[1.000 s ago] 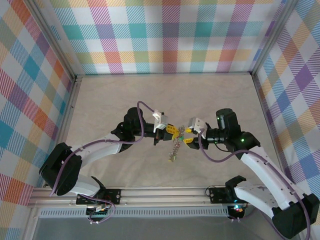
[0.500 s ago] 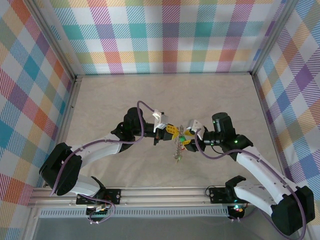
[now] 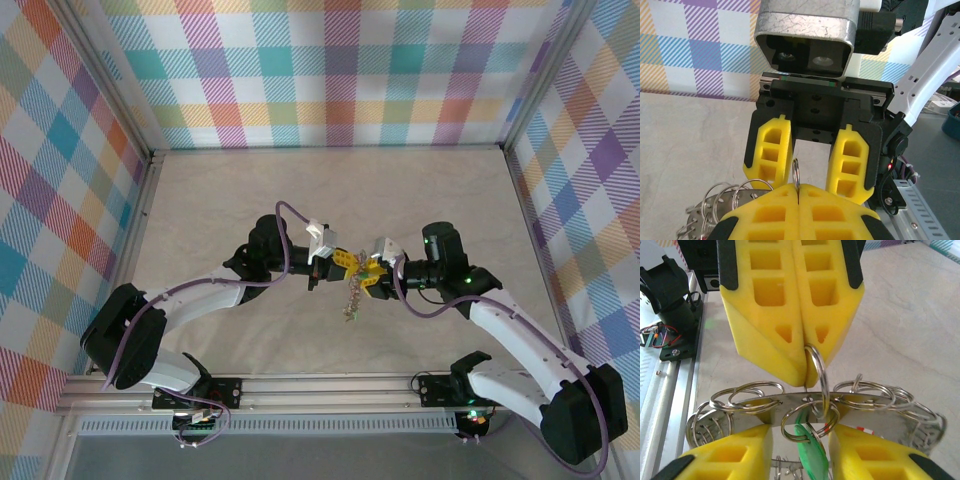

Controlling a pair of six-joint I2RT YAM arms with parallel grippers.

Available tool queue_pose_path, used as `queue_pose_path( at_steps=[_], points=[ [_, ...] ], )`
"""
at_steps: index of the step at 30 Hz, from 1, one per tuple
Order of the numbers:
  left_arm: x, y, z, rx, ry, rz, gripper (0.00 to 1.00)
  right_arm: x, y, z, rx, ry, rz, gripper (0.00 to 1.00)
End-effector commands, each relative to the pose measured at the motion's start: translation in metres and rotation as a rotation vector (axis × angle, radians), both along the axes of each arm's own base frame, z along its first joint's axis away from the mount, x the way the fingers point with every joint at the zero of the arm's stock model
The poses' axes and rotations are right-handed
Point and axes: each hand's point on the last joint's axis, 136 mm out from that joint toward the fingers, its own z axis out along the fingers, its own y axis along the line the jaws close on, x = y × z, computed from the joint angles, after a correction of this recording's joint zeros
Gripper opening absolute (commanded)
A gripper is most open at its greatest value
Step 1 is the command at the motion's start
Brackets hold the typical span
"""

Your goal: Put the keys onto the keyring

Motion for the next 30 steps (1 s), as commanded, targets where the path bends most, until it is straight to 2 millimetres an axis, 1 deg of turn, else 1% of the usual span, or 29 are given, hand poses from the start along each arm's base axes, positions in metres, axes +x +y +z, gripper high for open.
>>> queue_pose_path(
  at_steps=[1,5,9,13,20,23,30],
  points=[
    [-0.002,-0.003,0.031,-0.082,-0.081,-0.029,0.0,-0.003,0.001,0.003,0.023,-0.03,0.026,0.34],
    [-0.002,-0.002,0.031,-0.081,-0.084,-0.03,0.0,-0.004,-0.001,-0.001,0.008,-0.023,0.021,0.26],
    [-0.003,-0.003,0.033,-0.085,-0.088,-0.037,0.0,-0.003,0.0,-0.005,0.005,-0.01,0.02,0.25],
    [-0.004,-0.002,0.035,-0.087,-0.092,-0.042,0.0,-0.002,0.001,-0.005,0.013,-0.006,0.024,0.15],
    [-0.005,0.0,0.03,-0.057,-0.095,-0.035,0.0,0.0,-0.002,0.001,-0.015,-0.037,0.01,0.0],
    [-0.004,0.001,0.026,-0.042,-0.093,-0.029,0.0,0.002,-0.007,0.005,-0.044,-0.063,-0.015,0.0],
    [-0.004,0.002,0.022,-0.032,-0.091,-0.033,0.0,0.005,-0.016,0.025,-0.074,-0.129,-0.062,0.0]
  ],
)
